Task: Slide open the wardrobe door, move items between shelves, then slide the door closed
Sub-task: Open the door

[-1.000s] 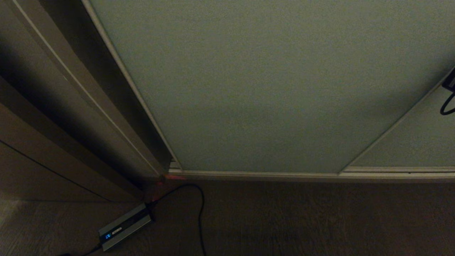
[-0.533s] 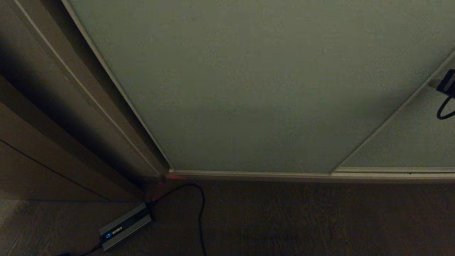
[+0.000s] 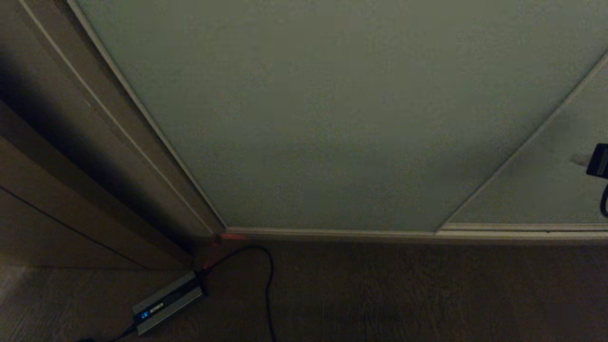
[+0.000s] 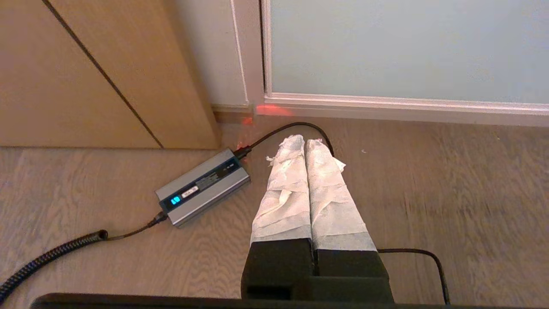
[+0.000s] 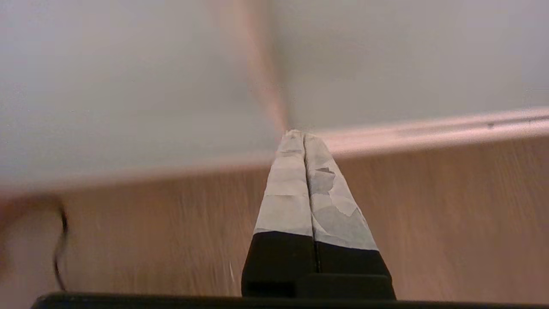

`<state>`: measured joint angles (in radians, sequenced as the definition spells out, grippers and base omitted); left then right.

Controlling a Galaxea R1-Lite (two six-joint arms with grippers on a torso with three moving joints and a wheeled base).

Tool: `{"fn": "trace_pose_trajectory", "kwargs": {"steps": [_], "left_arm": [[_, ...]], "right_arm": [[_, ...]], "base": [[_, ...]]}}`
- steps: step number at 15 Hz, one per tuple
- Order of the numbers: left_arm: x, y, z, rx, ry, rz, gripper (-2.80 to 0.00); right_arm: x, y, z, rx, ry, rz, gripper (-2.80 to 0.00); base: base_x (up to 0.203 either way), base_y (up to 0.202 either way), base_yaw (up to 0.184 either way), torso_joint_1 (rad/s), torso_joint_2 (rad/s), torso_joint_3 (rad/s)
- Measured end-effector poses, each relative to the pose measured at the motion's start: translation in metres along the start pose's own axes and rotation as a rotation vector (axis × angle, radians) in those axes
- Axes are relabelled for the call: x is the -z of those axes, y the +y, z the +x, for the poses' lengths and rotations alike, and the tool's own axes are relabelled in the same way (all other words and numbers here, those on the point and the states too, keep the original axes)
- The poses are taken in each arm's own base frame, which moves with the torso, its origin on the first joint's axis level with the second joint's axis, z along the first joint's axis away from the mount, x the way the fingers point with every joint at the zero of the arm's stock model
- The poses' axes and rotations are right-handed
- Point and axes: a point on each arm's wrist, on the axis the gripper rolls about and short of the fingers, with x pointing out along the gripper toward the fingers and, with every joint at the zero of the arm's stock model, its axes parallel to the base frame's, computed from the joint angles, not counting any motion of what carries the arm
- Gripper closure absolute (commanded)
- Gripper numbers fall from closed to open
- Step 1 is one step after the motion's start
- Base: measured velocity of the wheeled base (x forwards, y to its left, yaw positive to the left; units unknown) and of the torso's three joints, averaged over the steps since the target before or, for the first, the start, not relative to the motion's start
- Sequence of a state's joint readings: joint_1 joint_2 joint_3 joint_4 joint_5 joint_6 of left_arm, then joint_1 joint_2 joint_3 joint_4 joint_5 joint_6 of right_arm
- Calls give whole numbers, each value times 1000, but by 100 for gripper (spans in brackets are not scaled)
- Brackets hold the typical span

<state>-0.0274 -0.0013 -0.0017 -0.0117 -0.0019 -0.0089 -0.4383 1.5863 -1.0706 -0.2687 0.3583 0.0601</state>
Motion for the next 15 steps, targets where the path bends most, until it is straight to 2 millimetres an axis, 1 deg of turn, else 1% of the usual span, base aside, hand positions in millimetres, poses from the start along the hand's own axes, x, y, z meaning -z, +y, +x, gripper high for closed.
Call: {"fn": "trace_pose_trajectory", "kwargs": {"steps": [4, 6, 9, 12, 13, 14, 15], "left_arm": [[0, 0, 0, 0, 0, 0, 0], [0, 0, 0, 0, 0, 0, 0], [0, 0, 0, 0, 0, 0, 0], [0, 0, 0, 0, 0, 0, 0], [0, 0, 0, 0, 0, 0, 0], [0, 0, 0, 0, 0, 0, 0], [0, 0, 0, 0, 0, 0, 0]], "right_arm": [[49, 50, -66, -124, 60, -108, 0], [77, 67, -105, -184, 62, -137, 0], [119, 78, -162, -239, 30, -162, 0], [150, 81, -213, -259, 5, -183, 0], [161, 81, -226, -263, 6, -197, 0], [177, 79, -237, -261, 39, -215, 0], [193, 76, -243, -252, 77, -229, 0]], "base": [[0, 0, 0, 0, 0, 0], [0, 0, 0, 0, 0, 0], [0, 0, 0, 0, 0, 0], [0, 0, 0, 0, 0, 0], [0, 0, 0, 0, 0, 0], [0, 0, 0, 0, 0, 0], [0, 0, 0, 0, 0, 0]]}}
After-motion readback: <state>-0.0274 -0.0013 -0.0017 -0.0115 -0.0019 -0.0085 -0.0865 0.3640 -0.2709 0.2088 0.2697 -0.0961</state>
